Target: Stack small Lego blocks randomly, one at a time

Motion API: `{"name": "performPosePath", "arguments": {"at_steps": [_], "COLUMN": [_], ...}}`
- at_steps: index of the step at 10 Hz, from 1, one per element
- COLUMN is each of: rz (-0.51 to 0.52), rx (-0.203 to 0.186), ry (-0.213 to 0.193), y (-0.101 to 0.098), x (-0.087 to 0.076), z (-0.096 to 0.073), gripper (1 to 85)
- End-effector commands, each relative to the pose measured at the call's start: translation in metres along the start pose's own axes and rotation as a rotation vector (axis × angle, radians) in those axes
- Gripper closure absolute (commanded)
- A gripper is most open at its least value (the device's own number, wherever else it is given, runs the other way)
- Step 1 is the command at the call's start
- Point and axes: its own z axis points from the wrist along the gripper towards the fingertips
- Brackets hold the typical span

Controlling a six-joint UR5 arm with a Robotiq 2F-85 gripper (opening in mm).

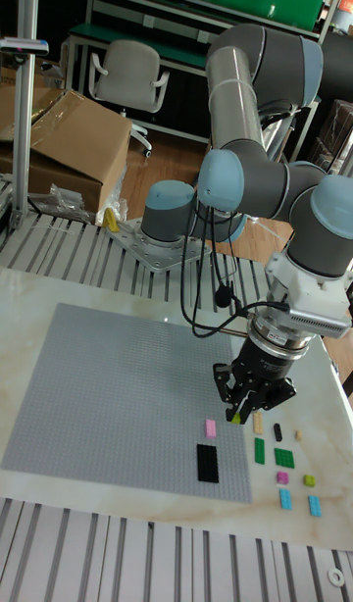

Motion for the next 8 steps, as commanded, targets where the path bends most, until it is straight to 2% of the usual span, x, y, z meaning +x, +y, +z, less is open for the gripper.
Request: {"name": "performPosePath", "arguments": {"at_steps": [1, 3, 5, 7, 8], "rz": [-0.046, -0.001, 0.082, 0.024, 0.007], "rx": [-0.034, -0.031, 0.042, 0.012, -0.031], "ry": [-0.021, -0.008, 0.007, -0.008, -0.016], "y": [-0.017, -0.018, -0.036, -0.045, -0.046], "x": [0.002, 0.005, 0.009, 0.009, 0.008], "z": [0.006, 0.007, 0.007, 0.01, 0.012], "gripper": [84.3, 84.3, 84.3, 84.3, 84.3]}}
